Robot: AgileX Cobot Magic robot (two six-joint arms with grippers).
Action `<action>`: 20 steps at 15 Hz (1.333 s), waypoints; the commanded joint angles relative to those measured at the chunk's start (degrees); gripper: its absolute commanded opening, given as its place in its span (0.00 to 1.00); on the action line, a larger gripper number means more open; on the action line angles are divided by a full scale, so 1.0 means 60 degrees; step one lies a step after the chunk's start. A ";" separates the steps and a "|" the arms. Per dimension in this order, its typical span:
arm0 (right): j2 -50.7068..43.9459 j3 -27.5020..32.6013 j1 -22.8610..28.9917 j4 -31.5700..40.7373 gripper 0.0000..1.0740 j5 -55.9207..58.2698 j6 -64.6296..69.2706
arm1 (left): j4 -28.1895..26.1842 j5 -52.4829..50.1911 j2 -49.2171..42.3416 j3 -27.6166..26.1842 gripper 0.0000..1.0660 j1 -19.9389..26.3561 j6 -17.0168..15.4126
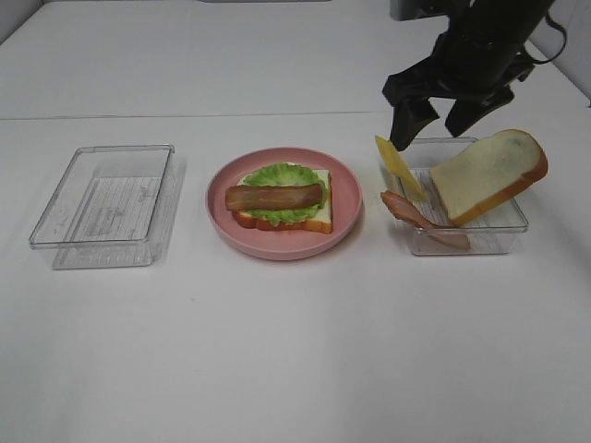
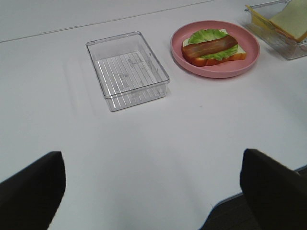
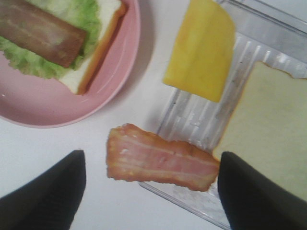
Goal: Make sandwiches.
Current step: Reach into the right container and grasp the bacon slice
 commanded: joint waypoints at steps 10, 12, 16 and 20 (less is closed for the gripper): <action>0.1518 -0.0286 0.0325 0.0038 0.57 0.0181 0.0458 | 0.0029 -0.0076 -0.0191 0.0029 0.86 -0.0029 0.0019; 0.1623 -0.0286 0.0325 -0.0038 0.57 0.0162 0.0458 | 0.0029 -0.0076 -0.0191 0.0029 0.86 -0.0029 0.0019; 0.1767 -0.0286 0.0325 -0.0143 0.57 0.0076 0.0430 | 0.0029 -0.0076 -0.0191 0.0029 0.86 -0.0029 0.0019; 0.2015 -0.0286 0.0325 -0.0162 0.57 0.0153 0.0430 | 0.0029 -0.0076 -0.0191 0.0029 0.86 -0.0029 0.0019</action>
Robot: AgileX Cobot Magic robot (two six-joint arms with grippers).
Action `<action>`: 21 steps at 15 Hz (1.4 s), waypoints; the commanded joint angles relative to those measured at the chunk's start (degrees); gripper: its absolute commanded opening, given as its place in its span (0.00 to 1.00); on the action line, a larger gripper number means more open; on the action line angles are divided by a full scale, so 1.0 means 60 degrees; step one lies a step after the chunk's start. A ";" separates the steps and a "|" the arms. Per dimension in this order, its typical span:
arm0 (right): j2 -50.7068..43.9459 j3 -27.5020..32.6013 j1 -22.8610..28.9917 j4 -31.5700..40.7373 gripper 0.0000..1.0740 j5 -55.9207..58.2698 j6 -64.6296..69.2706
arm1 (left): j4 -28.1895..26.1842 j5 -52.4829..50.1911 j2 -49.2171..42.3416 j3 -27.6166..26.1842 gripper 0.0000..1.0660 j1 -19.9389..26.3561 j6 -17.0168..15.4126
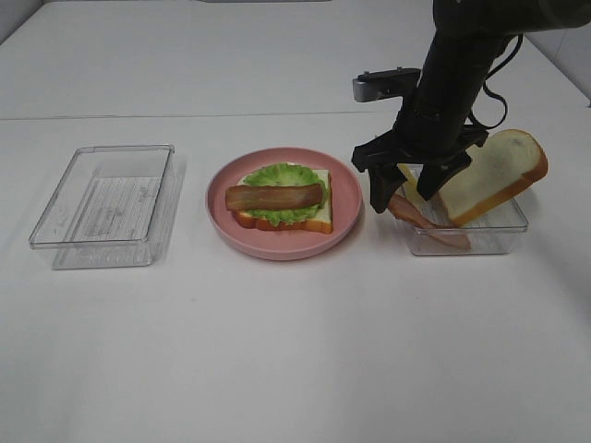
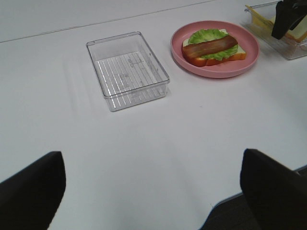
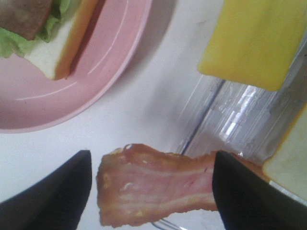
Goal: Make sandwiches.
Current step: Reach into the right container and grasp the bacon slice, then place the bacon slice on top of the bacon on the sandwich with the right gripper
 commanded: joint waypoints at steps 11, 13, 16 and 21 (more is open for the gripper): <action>0.0105 -0.0124 -0.0029 -0.0306 0.00 0.0277 -0.0019 | 0.0019 -0.0076 -0.0191 0.0029 0.86 -0.0029 0.0019; 0.0105 -0.0124 -0.0029 -0.0411 0.00 0.0439 0.0010 | 0.0019 -0.0076 -0.0191 0.0029 0.86 -0.0029 0.0019; 0.0029 -0.0134 -0.0029 -0.0544 0.00 0.0592 0.0086 | 0.0019 -0.0076 -0.0191 0.0029 0.86 -0.0029 0.0019; -0.1299 -0.0134 -0.0029 -0.0392 0.00 0.0592 0.0086 | 0.0019 -0.0076 -0.0191 0.0029 0.86 -0.0029 0.0019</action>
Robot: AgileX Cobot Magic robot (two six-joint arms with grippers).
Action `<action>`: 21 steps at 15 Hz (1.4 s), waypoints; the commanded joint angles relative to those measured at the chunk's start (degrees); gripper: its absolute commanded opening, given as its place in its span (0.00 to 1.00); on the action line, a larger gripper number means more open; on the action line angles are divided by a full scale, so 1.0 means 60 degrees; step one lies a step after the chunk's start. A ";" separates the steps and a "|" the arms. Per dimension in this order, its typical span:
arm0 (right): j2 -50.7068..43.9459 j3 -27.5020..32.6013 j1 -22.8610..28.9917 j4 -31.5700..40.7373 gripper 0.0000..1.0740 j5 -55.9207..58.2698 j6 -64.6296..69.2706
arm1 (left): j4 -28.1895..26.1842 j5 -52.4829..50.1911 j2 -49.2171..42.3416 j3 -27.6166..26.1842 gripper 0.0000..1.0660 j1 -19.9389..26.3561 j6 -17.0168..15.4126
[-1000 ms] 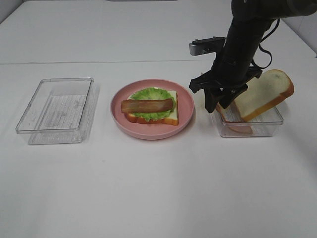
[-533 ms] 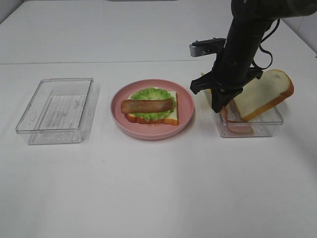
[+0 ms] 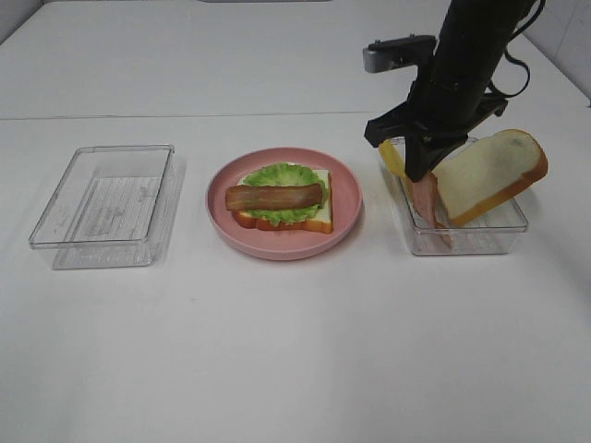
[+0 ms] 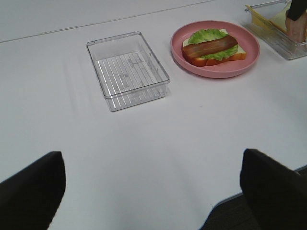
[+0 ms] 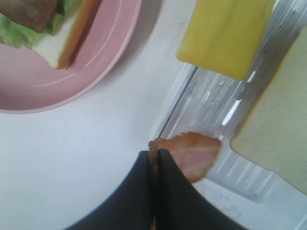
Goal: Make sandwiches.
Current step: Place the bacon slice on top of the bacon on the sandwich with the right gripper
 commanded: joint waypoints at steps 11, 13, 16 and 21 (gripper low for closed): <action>-0.1604 -0.0525 -0.0029 0.5128 0.00 -0.0497 -0.2168 | 0.0019 -0.0076 -0.0191 0.0029 0.86 -0.0029 0.0019; -0.1318 -0.0525 -0.0029 0.6847 0.00 -0.0783 -0.2922 | 0.0019 -0.0076 -0.0191 0.0029 0.86 -0.0029 0.0019; -0.0583 -0.0525 -0.0029 0.9320 0.00 -0.0917 -0.4211 | 0.0019 -0.0076 -0.0191 0.0029 0.86 -0.0029 0.0019; 0.0964 -0.0525 -0.0029 1.1965 0.00 -0.1155 -0.5548 | 0.0019 -0.0076 -0.0191 0.0029 0.86 -0.0029 0.0019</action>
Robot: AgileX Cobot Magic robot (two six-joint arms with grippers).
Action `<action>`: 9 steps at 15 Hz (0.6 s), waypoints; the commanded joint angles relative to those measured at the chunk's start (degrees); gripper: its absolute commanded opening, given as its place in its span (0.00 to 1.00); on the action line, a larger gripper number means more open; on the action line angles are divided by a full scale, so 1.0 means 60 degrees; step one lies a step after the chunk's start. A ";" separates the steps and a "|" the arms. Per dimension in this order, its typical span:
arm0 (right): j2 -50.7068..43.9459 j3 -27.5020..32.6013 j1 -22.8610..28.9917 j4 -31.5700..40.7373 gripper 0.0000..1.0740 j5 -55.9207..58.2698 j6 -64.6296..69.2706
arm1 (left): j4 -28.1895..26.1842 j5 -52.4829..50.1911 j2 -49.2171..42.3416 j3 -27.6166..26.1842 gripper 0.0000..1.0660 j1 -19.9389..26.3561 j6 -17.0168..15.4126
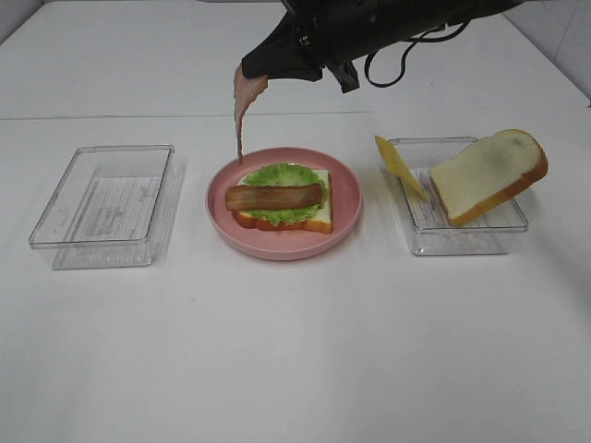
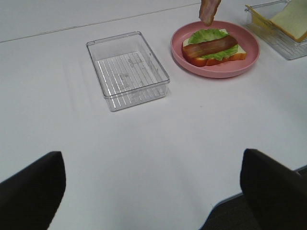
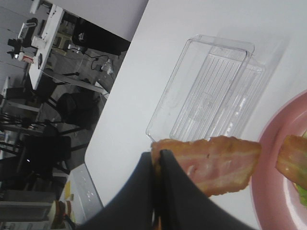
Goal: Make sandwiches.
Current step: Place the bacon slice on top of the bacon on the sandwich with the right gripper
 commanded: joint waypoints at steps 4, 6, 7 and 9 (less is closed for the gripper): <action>0.1155 -0.0057 -0.0029 0.1557 0.00 -0.0076 -0.0563 | 0.0019 -0.0076 -0.0191 0.0029 0.86 -0.0029 0.0019; 0.1690 -0.0057 -0.0029 0.1929 0.00 -0.0029 -0.0563 | 0.0019 -0.0076 -0.0191 0.0029 0.86 -0.0029 0.0019; 0.1738 -0.0057 -0.0029 0.1910 0.00 -0.0153 -0.0563 | 0.0019 -0.0076 -0.0191 0.0029 0.86 -0.0029 0.0019; 0.1767 -0.0057 -0.0029 0.1547 0.00 -0.0458 -0.0506 | 0.0019 -0.0076 -0.0191 0.0029 0.86 -0.0029 0.0019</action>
